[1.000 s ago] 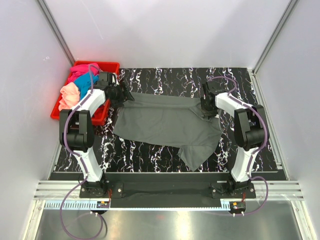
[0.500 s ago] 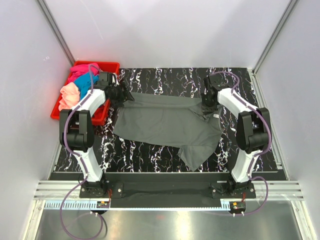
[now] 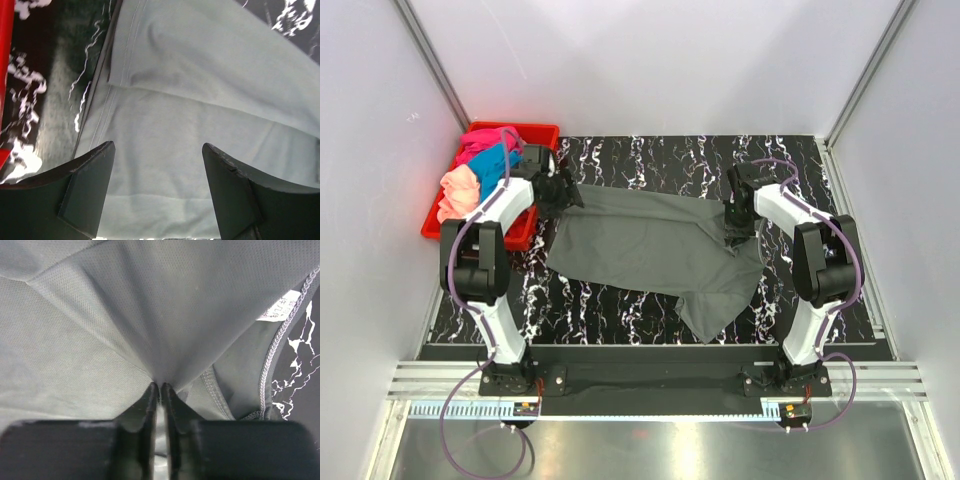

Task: Fold and stack the t-shirts
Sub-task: Fold the tshirt

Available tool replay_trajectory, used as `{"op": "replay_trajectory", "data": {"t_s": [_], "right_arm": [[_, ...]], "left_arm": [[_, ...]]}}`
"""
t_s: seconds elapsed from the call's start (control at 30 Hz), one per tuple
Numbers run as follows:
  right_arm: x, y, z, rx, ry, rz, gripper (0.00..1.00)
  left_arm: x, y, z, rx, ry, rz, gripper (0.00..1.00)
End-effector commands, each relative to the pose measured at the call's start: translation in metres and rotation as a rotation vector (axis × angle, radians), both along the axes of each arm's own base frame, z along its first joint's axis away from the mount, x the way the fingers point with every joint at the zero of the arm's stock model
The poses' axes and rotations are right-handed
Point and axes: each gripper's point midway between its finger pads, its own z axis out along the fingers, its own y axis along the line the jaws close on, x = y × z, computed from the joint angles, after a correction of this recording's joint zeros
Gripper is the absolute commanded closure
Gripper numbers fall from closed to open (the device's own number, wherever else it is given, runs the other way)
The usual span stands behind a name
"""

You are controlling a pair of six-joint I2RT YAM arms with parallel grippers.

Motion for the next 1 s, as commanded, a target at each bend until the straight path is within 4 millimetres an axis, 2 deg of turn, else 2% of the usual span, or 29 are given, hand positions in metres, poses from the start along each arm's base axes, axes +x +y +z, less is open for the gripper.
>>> {"op": "replay_trajectory", "data": {"t_s": [0.0,0.07,0.1,0.13,0.17,0.2,0.23,0.27,0.3,0.33,0.37,0.4,0.43,0.5,0.53,0.57,0.6,0.63,0.67,0.73,0.83,0.97], "right_arm": [[0.002,-0.001,0.02,-0.005,-0.042,-0.035,0.7],[0.002,-0.004,0.054,-0.02,-0.121,-0.059,0.63],[-0.005,0.004,0.065,-0.018,-0.134,-0.051,0.61],[-0.011,0.012,0.086,-0.013,-0.187,-0.038,0.58],[-0.021,0.019,0.091,-0.02,-0.192,-0.02,0.57],[-0.04,0.037,0.093,-0.023,-0.177,0.017,0.57],[-0.052,0.043,0.102,-0.007,-0.198,0.027,0.57],[-0.073,0.044,0.087,-0.013,-0.155,0.036,0.57],[-0.086,0.052,0.083,0.013,-0.155,0.016,0.57],[-0.107,0.069,0.089,0.065,-0.175,0.068,0.57],[-0.133,0.069,0.068,0.056,-0.13,0.087,0.58],[-0.145,0.078,0.069,0.099,-0.143,0.074,0.58],[-0.174,0.087,0.054,0.084,-0.106,0.137,0.58],[-0.196,0.092,0.046,0.07,-0.093,0.117,0.59],[-0.217,0.098,0.037,0.065,-0.071,0.133,0.59],[-0.222,0.101,0.034,0.065,-0.078,0.133,0.59],[-0.24,0.105,0.027,0.065,-0.067,0.181,0.59],[-0.247,0.11,0.024,0.079,-0.066,0.169,0.59],[-0.252,0.113,0.021,0.072,-0.072,0.182,0.59],[-0.27,0.109,0.011,0.017,-0.059,0.2,0.59],[-0.279,0.1,0.0,-0.054,-0.064,0.215,0.59],[-0.275,0.096,-0.004,-0.075,-0.1,0.233,0.58]], "left_arm": [[0.001,0.003,0.055,0.099,-0.104,0.028,0.23],[-0.006,0.007,0.072,0.119,-0.131,0.084,0.23],[-0.014,0.007,0.074,0.109,-0.112,0.104,0.24],[-0.019,0.013,0.074,0.127,-0.106,0.135,0.24],[-0.025,0.014,0.086,0.109,-0.124,0.168,0.25],[-0.034,0.017,0.084,0.112,-0.098,0.189,0.25],[-0.043,0.022,0.082,0.114,-0.08,0.245,0.25],[-0.052,0.025,0.091,0.103,-0.097,0.272,0.25],[-0.058,0.025,0.093,0.09,-0.103,0.287,0.24],[-0.065,0.026,0.094,0.061,-0.102,0.329,0.25],[-0.078,0.03,0.08,0.066,-0.064,0.361,0.25],[-0.087,0.034,0.088,0.057,-0.083,0.398,0.25],[-0.098,0.04,0.083,0.067,-0.05,0.447,0.25],[-0.11,0.045,0.08,0.078,-0.02,0.478,0.26],[-0.117,0.046,0.077,0.084,0.004,0.476,0.26],[-0.12,0.044,0.075,0.079,0.013,0.466,0.26],[-0.123,0.039,0.073,0.055,0.028,0.452,0.26],[-0.123,0.037,0.071,0.037,0.028,0.445,0.26],[-0.129,0.036,0.06,0.031,0.055,0.441,0.26],[-0.132,0.036,0.056,0.016,0.05,0.451,0.27],[-0.14,0.035,0.048,0.007,0.06,0.452,0.27],[-0.14,0.036,0.043,0.017,0.055,0.447,0.28]]}}
